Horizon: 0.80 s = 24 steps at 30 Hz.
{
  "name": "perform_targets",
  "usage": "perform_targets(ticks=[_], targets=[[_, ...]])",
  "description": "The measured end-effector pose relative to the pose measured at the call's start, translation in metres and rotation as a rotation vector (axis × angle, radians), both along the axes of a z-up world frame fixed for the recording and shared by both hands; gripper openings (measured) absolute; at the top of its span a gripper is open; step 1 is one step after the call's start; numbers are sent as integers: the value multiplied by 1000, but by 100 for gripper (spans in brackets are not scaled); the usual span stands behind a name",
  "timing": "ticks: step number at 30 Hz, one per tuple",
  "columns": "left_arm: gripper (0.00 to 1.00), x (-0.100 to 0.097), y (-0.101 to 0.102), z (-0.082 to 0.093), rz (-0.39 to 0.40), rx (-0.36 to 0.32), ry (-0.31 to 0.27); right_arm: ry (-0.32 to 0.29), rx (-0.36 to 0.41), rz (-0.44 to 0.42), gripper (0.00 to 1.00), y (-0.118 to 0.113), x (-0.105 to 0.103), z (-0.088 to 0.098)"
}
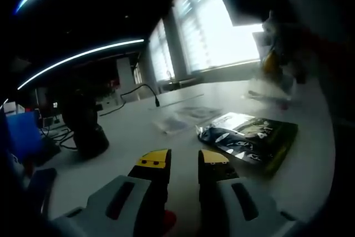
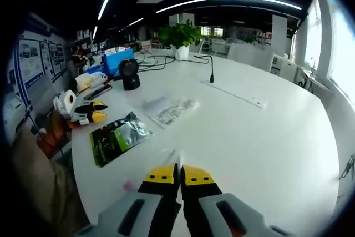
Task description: Clip sheet goods on table flip sheet goods clip sheet goods scan sheet goods put sheet goods back to table
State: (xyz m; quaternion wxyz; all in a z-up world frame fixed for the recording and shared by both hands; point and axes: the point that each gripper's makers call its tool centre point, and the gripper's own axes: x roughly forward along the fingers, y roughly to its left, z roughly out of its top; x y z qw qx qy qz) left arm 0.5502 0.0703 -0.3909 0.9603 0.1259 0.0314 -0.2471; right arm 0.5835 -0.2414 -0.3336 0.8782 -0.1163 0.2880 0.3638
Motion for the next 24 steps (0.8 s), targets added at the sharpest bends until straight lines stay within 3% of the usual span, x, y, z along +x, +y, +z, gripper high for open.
perform_targets(ticks=[24], targets=[[13, 1, 0, -1, 3, 9, 2, -45, 122, 13, 0, 11, -11, 48]])
